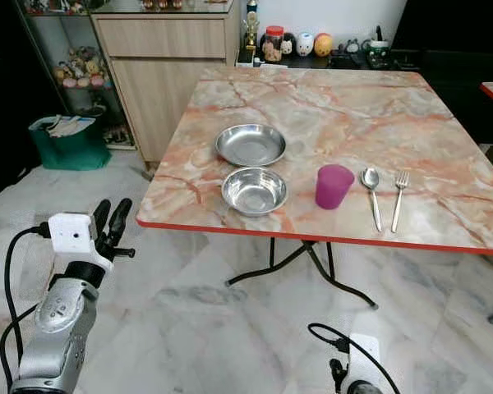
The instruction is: Setting the table
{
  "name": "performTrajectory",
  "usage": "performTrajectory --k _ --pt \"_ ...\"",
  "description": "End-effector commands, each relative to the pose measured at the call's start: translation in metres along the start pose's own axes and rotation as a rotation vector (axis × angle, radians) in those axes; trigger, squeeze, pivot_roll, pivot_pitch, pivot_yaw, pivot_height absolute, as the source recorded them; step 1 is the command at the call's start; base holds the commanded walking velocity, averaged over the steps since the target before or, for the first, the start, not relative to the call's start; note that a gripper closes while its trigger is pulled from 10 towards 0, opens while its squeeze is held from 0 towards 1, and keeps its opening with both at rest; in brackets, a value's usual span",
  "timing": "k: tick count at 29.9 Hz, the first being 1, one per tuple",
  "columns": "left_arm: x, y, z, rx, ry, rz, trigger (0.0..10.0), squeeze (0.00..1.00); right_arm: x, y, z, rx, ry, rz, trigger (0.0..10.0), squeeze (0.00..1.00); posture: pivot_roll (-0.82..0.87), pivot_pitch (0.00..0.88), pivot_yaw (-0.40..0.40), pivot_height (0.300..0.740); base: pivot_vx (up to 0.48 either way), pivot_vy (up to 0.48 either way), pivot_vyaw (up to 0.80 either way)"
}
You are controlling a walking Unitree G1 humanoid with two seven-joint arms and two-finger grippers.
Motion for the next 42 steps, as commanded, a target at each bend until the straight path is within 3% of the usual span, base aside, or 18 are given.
performTrajectory --k 1,3,7,14,26,35,42 --pt "0.006 0.002 0.001 0.0 0.001 -0.014 10.0 0.0 -0.006 -0.003 -0.009 -0.007 -0.025 -0.006 10.0 0.0 0.01 0.0 -0.01 0.74 0.0 0.0 0.0" --pt "0.006 0.002 0.001 -0.003 -0.001 -0.01 10.0 0.0 -0.026 -0.011 -0.017 0.018 -0.086 -0.005 10.0 0.0 0.0 0.0 -0.005 0.74 0.0 0.0 0.0" --pt "0.007 0.002 0.001 -0.006 -0.002 -0.001 10.0 0.0 -0.045 -0.021 -0.021 0.056 -0.164 -0.018 10.0 0.0 -0.01 0.0 0.005 0.74 0.0 0.0 0.0" --pt "0.009 0.002 0.003 -0.013 0.009 0.002 10.0 0.0 -0.05 -0.024 -0.023 0.06 -0.172 -0.023 10.0 0.0 -0.02 0.0 0.019 0.74 0.0 0.0 0.0" --pt "0.011 0.001 0.014 0.008 0.024 0.008 10.0 0.0 -0.038 -0.02 -0.004 0.084 -0.144 -0.064 10.0 0.0 -0.01 0.0 0.016 0.74 0.0 0.0 0.0" --pt "-0.002 -0.006 0.025 0.04 0.034 0.046 10.0 0.0 -0.028 -0.017 -0.002 0.082 -0.13 -0.084 10.0 0.0 -0.01 0.0 0.012 0.74 0.0 0.0 0.0" --pt "0.0 -0.006 0.024 0.043 0.028 0.04 10.0 0.0 -0.031 -0.017 -0.004 0.076 -0.115 -0.069 10.0 0.0 -0.01 0.0 0.011 0.74 0.0 0.0 0.0"
Point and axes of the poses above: a point about 5 cm out from each wrist's last joint towards the gripper, its own y axis pointing out of the wrist towards the gripper, its own x axis along the axis of the wrist's last joint, z = x × y, the point moved 6 cm from there along y, pointing out of the wrist towards the gripper, and after that the axes turned 4 degrees about -y, right-handed, at the moved point
